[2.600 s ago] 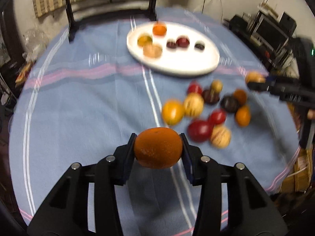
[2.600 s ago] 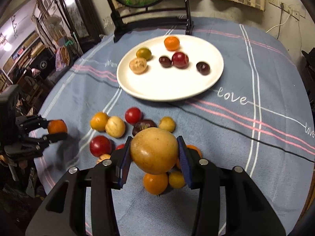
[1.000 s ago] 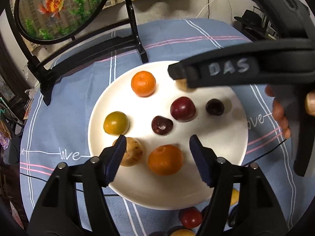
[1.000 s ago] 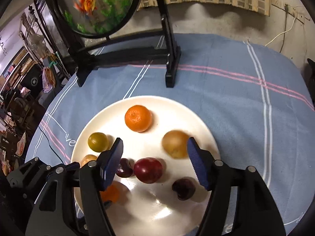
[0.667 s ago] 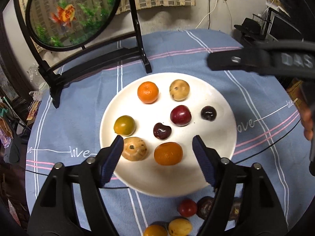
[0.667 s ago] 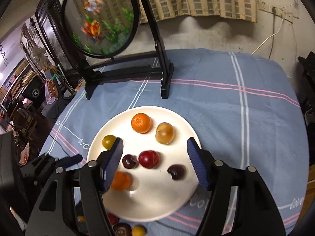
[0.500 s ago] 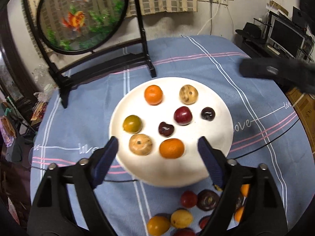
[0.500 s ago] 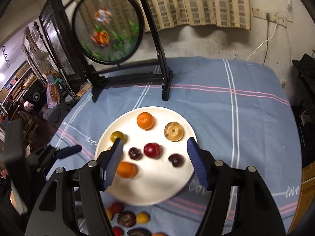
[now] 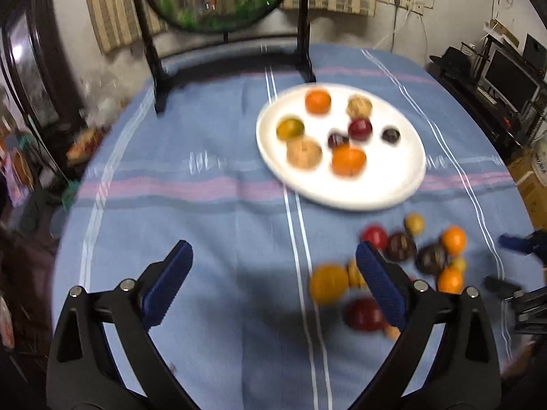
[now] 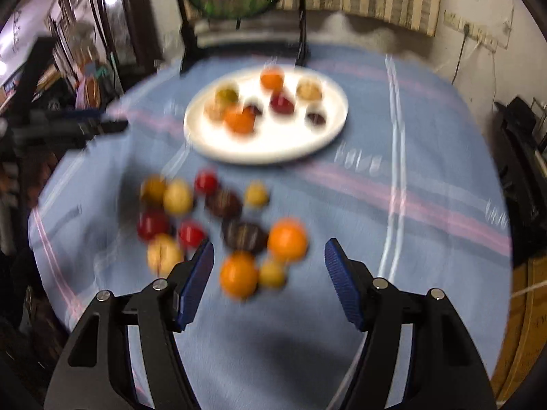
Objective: Organize fruits
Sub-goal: 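Move both tools back toward the fruit pile, then grasp a dark red plum with the left tool while the right tool grasps an orange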
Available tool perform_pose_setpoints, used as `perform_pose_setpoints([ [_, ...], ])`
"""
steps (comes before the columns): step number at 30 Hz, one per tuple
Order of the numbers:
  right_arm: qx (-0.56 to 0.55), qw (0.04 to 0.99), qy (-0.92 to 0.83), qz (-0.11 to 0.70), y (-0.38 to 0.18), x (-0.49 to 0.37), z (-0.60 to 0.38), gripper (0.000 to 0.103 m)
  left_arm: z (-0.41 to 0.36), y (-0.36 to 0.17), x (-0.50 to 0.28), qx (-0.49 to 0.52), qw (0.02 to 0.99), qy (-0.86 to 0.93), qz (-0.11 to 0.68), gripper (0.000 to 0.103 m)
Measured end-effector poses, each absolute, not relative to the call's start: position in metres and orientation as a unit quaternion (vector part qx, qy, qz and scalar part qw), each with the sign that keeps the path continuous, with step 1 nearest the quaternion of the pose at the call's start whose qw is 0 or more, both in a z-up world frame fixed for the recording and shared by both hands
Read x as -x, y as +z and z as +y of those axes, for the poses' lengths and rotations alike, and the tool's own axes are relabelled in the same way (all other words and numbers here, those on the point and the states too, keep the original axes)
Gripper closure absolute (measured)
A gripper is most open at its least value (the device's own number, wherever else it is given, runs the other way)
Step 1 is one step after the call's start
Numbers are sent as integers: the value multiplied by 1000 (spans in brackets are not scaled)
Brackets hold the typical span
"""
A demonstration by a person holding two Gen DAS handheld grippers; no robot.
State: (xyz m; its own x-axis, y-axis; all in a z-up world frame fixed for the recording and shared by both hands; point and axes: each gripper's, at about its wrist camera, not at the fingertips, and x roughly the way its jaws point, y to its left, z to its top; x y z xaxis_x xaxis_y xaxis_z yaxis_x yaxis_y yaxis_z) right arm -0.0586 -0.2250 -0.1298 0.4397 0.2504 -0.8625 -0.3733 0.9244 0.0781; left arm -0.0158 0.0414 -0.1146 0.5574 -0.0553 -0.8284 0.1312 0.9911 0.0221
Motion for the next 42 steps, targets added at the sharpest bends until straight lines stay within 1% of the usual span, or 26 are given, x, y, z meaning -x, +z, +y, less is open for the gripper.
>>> perform_pose_setpoints([
  [5, 65, 829, 177, 526, -159, 66, -210, 35, 54, -140, 42, -13, 858, -51, 512, 5],
  [9, 40, 826, 171, 535, -173, 59, -208, 35, 57, -148, 49, -2, 850, -53, 524, 5],
  [12, 31, 824, 165, 541, -179, 45, -207, 46, 52, -150, 53, 7, 847, -64, 528, 5],
  [16, 29, 813, 198, 546, -179, 41, -205, 69, 35, -154, 54, 9, 839, -88, 538, 5],
  [22, -5, 813, 206, 545, -168, 48, -220, 69, 4, -164, 45, 12, 827, -115, 550, 8],
  [26, -8, 816, 204, 541, -163, 51, -227, 69, -6, -176, 27, 28, 815, -102, 570, 17],
  [28, -9, 817, 206, 539, -160, 53, -228, 69, -11, -183, 19, 28, 809, -91, 580, 25],
  [29, -9, 817, 207, 538, -160, 52, -228, 69, -13, -187, 16, 28, 805, -90, 586, 36],
  [31, -9, 817, 208, 538, -159, 52, -229, 69, -16, -193, 12, 31, 801, -87, 591, 38],
  [32, -9, 816, 210, 538, -159, 52, -230, 69, -18, -194, 13, 30, 802, -91, 590, 46],
  [33, -8, 816, 210, 538, -159, 52, -231, 69, -22, -194, 14, 35, 799, -112, 590, 61],
  [42, -3, 817, 222, 532, -155, 49, -229, 69, -15, -186, 30, 24, 813, -119, 569, 62],
])
